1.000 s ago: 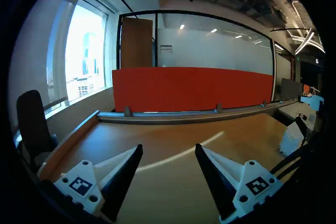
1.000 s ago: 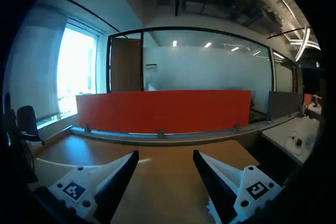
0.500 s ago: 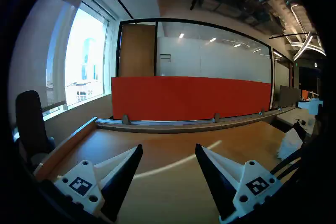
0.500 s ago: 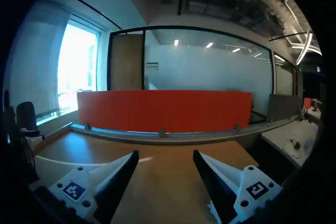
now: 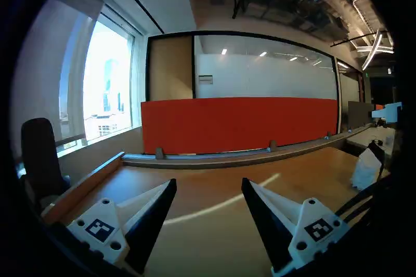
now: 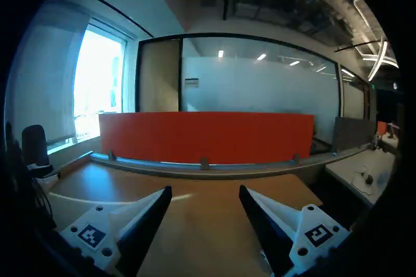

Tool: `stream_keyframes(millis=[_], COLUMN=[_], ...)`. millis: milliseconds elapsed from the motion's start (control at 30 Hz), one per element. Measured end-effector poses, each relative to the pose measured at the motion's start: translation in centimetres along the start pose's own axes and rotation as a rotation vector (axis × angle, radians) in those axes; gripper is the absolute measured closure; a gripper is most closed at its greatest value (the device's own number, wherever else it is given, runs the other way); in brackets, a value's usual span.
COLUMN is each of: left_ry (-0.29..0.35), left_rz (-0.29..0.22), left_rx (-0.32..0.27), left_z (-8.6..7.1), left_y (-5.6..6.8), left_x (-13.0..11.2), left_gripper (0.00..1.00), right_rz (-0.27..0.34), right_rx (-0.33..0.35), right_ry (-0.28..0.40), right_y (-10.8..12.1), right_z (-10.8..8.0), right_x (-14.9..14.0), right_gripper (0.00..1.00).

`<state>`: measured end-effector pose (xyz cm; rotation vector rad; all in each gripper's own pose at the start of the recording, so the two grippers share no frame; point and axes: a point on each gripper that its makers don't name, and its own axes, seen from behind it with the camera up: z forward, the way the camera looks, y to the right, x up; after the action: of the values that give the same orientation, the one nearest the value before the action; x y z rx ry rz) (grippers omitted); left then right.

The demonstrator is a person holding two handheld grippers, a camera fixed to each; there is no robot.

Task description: Fold towel

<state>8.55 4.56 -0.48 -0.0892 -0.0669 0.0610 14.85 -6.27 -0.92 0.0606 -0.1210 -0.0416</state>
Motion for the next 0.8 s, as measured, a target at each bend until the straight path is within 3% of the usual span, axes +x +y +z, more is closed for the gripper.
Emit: stream_keyframes(millis=[267,800], left_ry=[0.029,0.091], left_rz=[0.026,0.006], left_rx=[0.023,0.052], left_z=[-0.6,-0.6], left_y=[-0.6,-1.7], left_x=[-2.5,-6.4], left_gripper=[0.07,0.08], right_rz=[0.016,-0.009], right_rx=[0.004,0.011], right_ry=[0.001,0.002], right_y=[-0.6,-1.4], right_z=[-0.4,0.3], right_x=[-1.5,-5.0], right_gripper=[0.0,0.0])
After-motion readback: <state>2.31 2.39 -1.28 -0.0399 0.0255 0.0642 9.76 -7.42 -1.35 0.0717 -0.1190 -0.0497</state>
